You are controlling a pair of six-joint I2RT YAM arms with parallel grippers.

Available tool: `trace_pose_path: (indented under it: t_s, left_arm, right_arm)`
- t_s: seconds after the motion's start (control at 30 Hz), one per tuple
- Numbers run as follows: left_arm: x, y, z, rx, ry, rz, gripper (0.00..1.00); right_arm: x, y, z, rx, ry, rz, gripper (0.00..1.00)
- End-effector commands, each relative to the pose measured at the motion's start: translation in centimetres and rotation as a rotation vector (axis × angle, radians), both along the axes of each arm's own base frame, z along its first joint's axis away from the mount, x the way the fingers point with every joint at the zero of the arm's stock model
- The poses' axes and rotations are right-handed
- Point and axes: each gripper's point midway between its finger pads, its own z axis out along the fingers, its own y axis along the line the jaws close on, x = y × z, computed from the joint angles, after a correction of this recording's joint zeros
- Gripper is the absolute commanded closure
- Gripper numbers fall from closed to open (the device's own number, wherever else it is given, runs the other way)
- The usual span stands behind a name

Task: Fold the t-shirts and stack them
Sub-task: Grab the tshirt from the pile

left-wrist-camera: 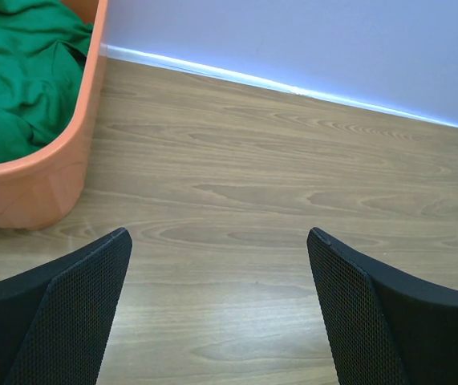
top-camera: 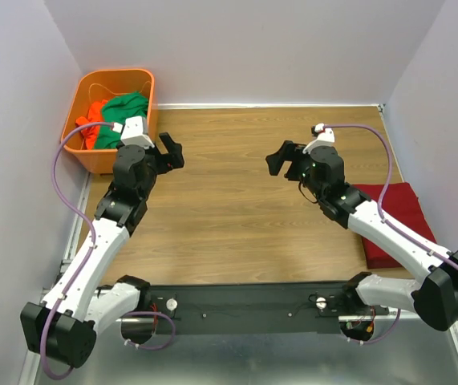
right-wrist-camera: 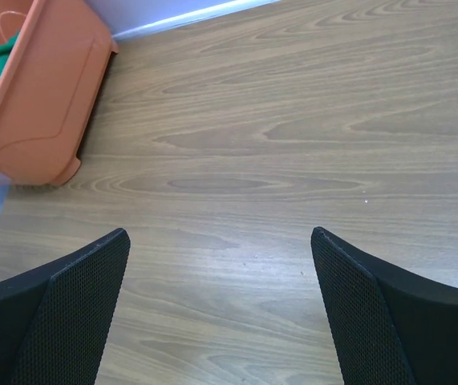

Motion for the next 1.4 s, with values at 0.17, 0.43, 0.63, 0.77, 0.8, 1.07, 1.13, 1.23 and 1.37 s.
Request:
trace_pose_path:
  t_s: [0.17, 0.43, 0.63, 0.77, 0.8, 1.07, 1.13, 1.23, 1.37]
  left_arm:
    - [2.2, 2.3, 4.7, -0.065, -0.028, 0.185, 0.02]
    - [8.1, 10.4, 4.8, -0.030, 0.067, 0.498, 0.07]
    - [12.1, 17.6, -0.5, -0.020, 0.200, 0.654, 0.12]
    - [14.4, 19.8, -4.4, -0.016, 0.287, 0.682, 0.15]
    - [14.9, 20.1, -5.3, -0.017, 0.308, 0.683, 0.15]
    - [18.8, 21.9, -11.4, -0.047, 0.405, 0.651, 0.30]
    - [19.1, 21.9, -11.6, -0.045, 0.402, 0.645, 0.34]
    - [19.5, 22.1, -12.5, -0.050, 0.428, 0.632, 0.47]
    - [19.6, 22.1, -12.6, -0.056, 0.428, 0.620, 0.79]
  right_arm:
    - [-0.9, 0.5, -1.2, -0.007, 0.044, 0.047, 0.00]
    - [-2.2, 1.9, -1.4, 0.004, 0.092, 0.149, 0.00]
    - [-2.5, 2.0, -1.6, 0.000, 0.097, 0.166, 0.00]
    - [-2.7, 2.5, -2.0, 0.008, 0.114, 0.190, 0.00]
    - [-2.7, 2.6, -2.0, 0.009, 0.115, 0.193, 0.00]
    - [-2.8, 2.4, -2.3, -0.004, 0.118, 0.190, 0.00]
    - [-2.7, 2.2, -2.2, -0.009, 0.114, 0.184, 0.00]
    - [-2.7, 2.1, -2.2, -0.012, 0.113, 0.180, 0.00]
    - [-2.7, 1.9, -2.3, -0.015, 0.111, 0.172, 0.00]
